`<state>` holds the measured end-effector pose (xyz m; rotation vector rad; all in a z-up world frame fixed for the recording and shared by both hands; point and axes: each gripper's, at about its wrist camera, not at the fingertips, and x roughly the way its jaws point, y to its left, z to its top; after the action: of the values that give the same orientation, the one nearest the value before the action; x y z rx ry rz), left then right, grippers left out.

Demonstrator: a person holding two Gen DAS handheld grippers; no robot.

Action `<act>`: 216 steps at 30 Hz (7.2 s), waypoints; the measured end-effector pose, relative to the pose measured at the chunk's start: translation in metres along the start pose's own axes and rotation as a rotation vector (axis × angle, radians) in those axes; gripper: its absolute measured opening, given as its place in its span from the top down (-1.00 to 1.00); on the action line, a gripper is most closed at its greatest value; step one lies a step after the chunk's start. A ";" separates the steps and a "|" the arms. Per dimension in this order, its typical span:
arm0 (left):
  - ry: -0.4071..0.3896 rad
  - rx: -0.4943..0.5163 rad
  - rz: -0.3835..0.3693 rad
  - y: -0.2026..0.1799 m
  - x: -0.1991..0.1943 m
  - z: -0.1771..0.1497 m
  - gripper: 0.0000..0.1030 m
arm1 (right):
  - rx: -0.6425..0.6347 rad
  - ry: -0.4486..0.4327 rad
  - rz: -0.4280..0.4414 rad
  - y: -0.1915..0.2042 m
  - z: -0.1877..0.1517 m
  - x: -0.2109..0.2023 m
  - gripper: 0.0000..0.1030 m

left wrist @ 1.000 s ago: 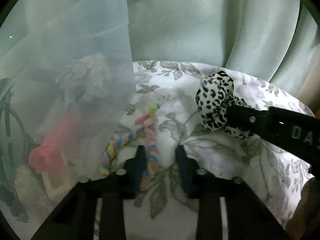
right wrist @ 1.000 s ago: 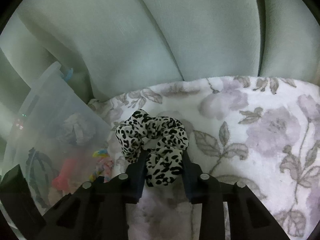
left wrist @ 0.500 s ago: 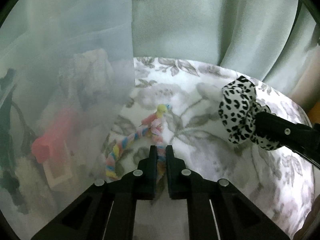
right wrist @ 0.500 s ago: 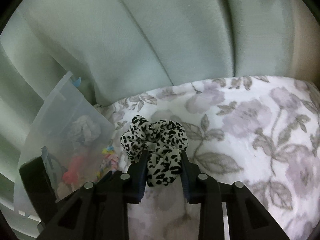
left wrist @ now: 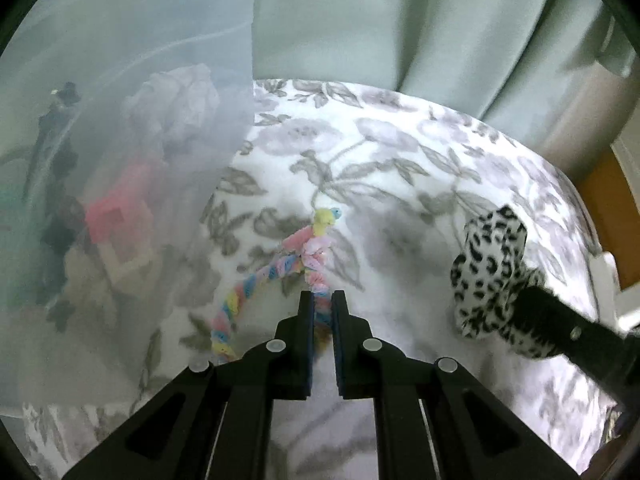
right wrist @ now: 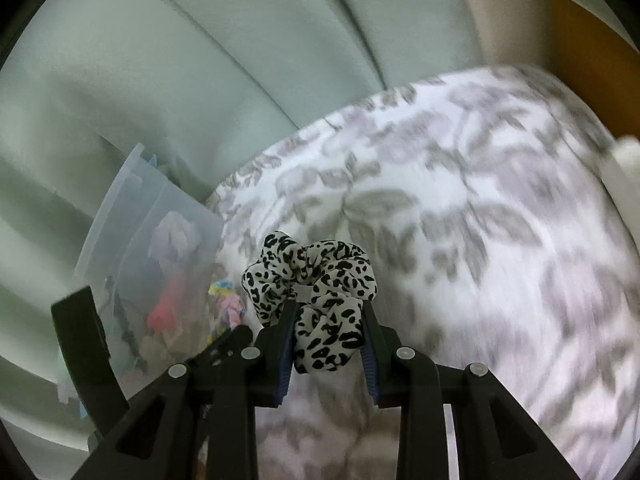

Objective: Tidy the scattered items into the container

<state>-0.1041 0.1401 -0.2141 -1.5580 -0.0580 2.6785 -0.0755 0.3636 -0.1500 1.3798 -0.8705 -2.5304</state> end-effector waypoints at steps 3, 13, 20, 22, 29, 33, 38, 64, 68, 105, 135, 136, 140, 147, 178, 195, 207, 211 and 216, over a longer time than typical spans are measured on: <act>-0.002 0.025 -0.011 -0.007 -0.015 -0.007 0.84 | 0.036 -0.003 -0.001 -0.004 -0.015 -0.016 0.39; -0.080 0.104 -0.066 -0.028 -0.085 -0.021 0.84 | 0.092 -0.068 -0.011 -0.008 -0.041 -0.084 0.39; -0.153 0.135 -0.088 -0.028 -0.129 -0.015 0.84 | 0.067 -0.115 0.015 0.011 -0.044 -0.111 0.39; -0.164 0.133 -0.092 -0.026 -0.139 -0.011 0.84 | 0.066 -0.126 0.019 0.017 -0.044 -0.116 0.38; -0.260 0.102 -0.105 -0.015 -0.182 -0.004 0.84 | 0.030 -0.198 0.039 0.039 -0.045 -0.145 0.38; -0.302 0.075 -0.106 -0.002 -0.201 0.001 0.84 | 0.006 -0.249 0.045 0.053 -0.043 -0.161 0.39; -0.360 0.018 -0.127 0.021 -0.224 0.011 0.84 | -0.032 -0.306 0.057 0.080 -0.040 -0.179 0.39; -0.498 -0.301 -0.081 0.165 -0.249 0.033 0.84 | -0.267 -0.256 0.054 0.213 -0.040 -0.142 0.39; -0.502 -0.355 -0.083 0.182 -0.245 0.034 0.84 | -0.299 -0.224 0.046 0.226 -0.041 -0.125 0.39; -0.471 -0.305 -0.154 0.199 -0.205 0.040 0.84 | -0.452 -0.008 0.028 0.273 -0.033 -0.008 0.39; -0.394 -0.344 -0.095 0.185 -0.230 0.041 -0.64 | -0.466 -0.016 0.017 0.274 -0.040 -0.046 -0.13; -0.397 -0.338 -0.084 0.182 -0.234 0.041 -0.68 | -0.462 -0.022 0.017 0.272 -0.040 -0.050 -0.16; -0.416 -0.302 -0.051 0.168 -0.251 0.037 -0.69 | -0.432 -0.052 0.019 0.262 -0.043 -0.069 -0.24; -0.422 -0.230 -0.021 0.139 -0.270 0.040 -0.69 | -0.364 -0.098 0.008 0.242 -0.042 -0.100 -0.45; -0.276 0.021 0.070 0.070 -0.278 0.014 -0.71 | -0.301 -0.120 -0.129 0.199 -0.053 -0.133 -1.00; -0.283 0.014 0.059 0.080 -0.290 0.011 -0.70 | -0.280 -0.088 -0.212 0.212 -0.061 -0.142 -1.00; -0.301 0.018 0.065 0.083 -0.295 0.010 -0.70 | -0.295 -0.102 -0.216 0.221 -0.063 -0.146 -1.00; -0.300 0.017 0.066 0.083 -0.295 0.010 -0.70 | -0.296 -0.106 -0.218 0.221 -0.063 -0.148 -1.00; -0.301 0.017 0.072 0.083 -0.295 0.010 -0.70 | -0.294 -0.105 -0.217 0.222 -0.064 -0.147 -1.00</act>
<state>0.0312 0.0403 0.0426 -1.1614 0.0108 2.9375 0.0261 0.2088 0.0513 1.3196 -0.3545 -2.7722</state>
